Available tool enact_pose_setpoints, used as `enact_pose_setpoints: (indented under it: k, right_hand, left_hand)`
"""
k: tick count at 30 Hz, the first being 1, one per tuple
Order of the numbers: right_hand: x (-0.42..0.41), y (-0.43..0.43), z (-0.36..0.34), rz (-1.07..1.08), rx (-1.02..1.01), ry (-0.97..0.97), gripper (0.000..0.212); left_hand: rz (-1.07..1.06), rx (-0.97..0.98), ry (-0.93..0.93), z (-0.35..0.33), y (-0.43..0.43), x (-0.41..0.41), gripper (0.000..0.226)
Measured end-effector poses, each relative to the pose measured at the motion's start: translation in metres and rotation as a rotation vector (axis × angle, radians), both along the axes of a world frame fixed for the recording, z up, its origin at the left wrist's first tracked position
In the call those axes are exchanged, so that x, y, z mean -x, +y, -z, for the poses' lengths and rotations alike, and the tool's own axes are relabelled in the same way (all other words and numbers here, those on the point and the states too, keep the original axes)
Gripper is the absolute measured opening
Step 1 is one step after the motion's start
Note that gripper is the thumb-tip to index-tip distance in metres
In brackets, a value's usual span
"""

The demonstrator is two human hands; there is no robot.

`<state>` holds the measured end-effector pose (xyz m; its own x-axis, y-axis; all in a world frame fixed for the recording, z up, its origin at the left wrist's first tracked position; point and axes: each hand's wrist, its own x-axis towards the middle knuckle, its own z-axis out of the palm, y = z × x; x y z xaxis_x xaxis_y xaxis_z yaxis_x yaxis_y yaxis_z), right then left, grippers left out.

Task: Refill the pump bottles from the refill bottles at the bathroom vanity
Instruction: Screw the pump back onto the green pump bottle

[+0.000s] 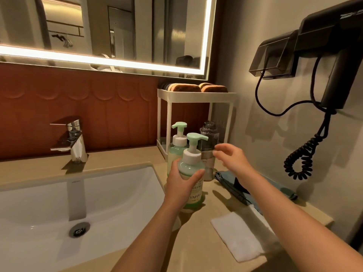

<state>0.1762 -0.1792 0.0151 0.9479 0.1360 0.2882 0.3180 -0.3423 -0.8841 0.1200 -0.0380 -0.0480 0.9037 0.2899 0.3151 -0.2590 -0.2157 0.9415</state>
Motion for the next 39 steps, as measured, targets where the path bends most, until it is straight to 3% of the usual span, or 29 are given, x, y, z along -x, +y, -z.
enact_pose_setpoints:
  k: [5, 11, 15, 20, 31, 34, 37, 39]
  right_hand:
    - [-0.042, 0.014, 0.003, 0.175, 0.046, -0.090, 0.086]
    - [-0.071, 0.026, -0.003, 0.041, -0.018, -0.103, 0.107]
    - [-0.077, 0.033, -0.003, 0.031, -0.029, -0.136, 0.100]
    - [-0.068, 0.033, -0.008, 0.013, 0.027, -0.201, 0.064]
    - [-0.012, -0.004, -0.011, -0.146, 0.043, -0.175, 0.053]
    - [0.010, -0.007, -0.011, -0.222, 0.035, -0.160, 0.048]
    - [0.029, -0.007, -0.009, -0.332, 0.012, -0.138, 0.047]
    - [0.040, -0.005, -0.008, -0.413, 0.027, -0.097, 0.053]
  left_hand:
    - [-0.029, 0.001, -0.009, 0.004, 0.006, -0.024, 0.058]
    - [-0.069, -0.033, -0.007, 0.008, 0.012, -0.042, 0.064]
    - [-0.078, -0.033, -0.021, 0.008, 0.011, -0.046, 0.062]
    - [-0.104, -0.058, 0.024, 0.006, 0.011, -0.051, 0.062]
    - [-0.148, -0.005, 0.230, -0.017, 0.004, -0.034, 0.089]
    - [-0.163, -0.078, 0.141, -0.020, -0.001, -0.017, 0.082]
    - [-0.171, -0.154, -0.082, -0.022, -0.007, 0.011, 0.064]
    - [-0.094, -0.166, -0.156, -0.023, -0.008, 0.031, 0.070]
